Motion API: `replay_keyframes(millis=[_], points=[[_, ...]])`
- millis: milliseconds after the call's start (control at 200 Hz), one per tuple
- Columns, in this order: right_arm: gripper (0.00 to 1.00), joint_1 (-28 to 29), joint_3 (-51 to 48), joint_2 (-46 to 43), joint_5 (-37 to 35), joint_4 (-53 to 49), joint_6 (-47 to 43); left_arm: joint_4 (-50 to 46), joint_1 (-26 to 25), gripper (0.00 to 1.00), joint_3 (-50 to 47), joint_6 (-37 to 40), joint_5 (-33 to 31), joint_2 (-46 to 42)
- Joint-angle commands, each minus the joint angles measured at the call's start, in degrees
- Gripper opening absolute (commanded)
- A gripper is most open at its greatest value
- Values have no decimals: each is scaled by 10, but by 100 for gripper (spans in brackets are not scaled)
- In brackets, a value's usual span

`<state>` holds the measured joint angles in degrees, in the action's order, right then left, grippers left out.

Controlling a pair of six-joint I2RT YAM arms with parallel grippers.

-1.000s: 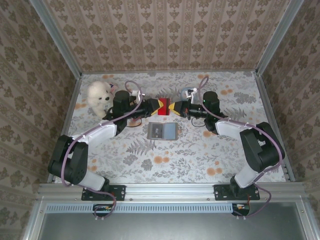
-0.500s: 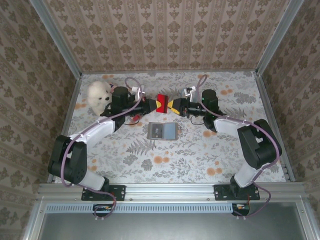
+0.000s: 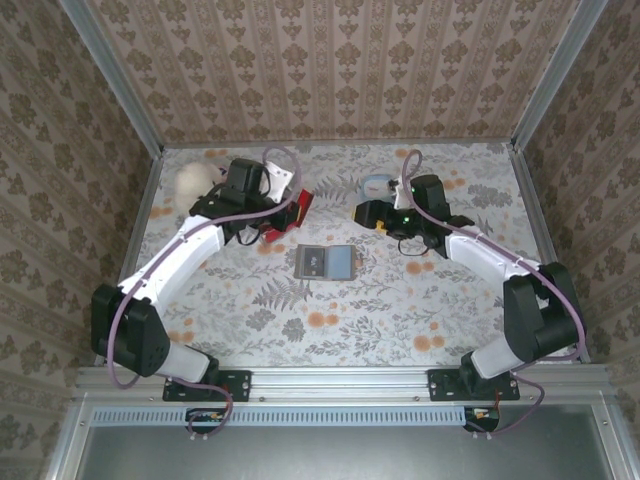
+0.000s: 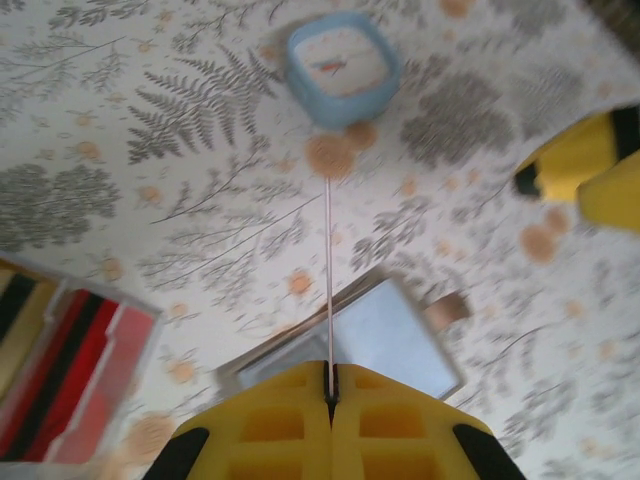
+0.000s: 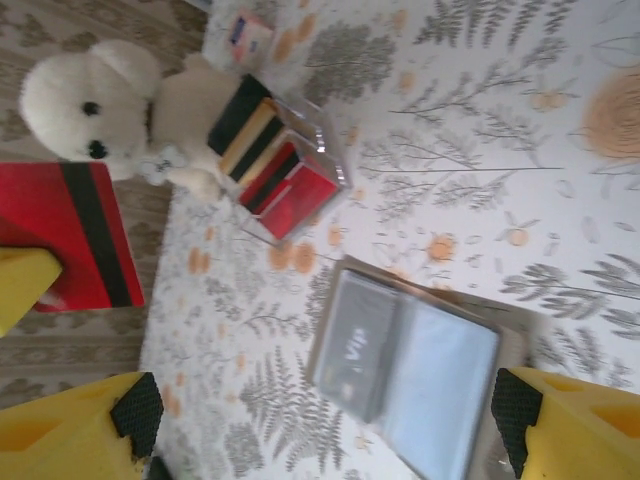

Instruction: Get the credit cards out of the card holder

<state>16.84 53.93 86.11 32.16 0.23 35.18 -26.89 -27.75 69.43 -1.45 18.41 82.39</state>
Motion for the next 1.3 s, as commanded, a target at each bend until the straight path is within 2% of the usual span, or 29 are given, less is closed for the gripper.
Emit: replay_keyframes(millis=[0,90,155,260,445,855,1070,1295], points=[[94,-4,-2,-26,-60,-45,-50,-77,2,0,24,157,-108,7],[98,-9,-6,-32,-58,-50,-48,-98,12,0,41,198,-136,31],[100,-11,-11,-42,-59,-48,-50,-112,42,0,48,226,-136,51],[100,-17,-24,-54,-60,-40,-47,-124,59,0,55,274,-108,81],[100,-23,-36,-60,-51,-41,-49,-160,73,0,115,306,-97,149],[100,-26,-44,-79,-34,-33,-47,-139,90,0,132,338,-69,207],[100,-27,-43,-68,-18,-23,-42,-120,97,0,135,341,-99,229],[100,-27,-42,-68,-16,-27,-44,-123,101,0,141,346,-87,259]])
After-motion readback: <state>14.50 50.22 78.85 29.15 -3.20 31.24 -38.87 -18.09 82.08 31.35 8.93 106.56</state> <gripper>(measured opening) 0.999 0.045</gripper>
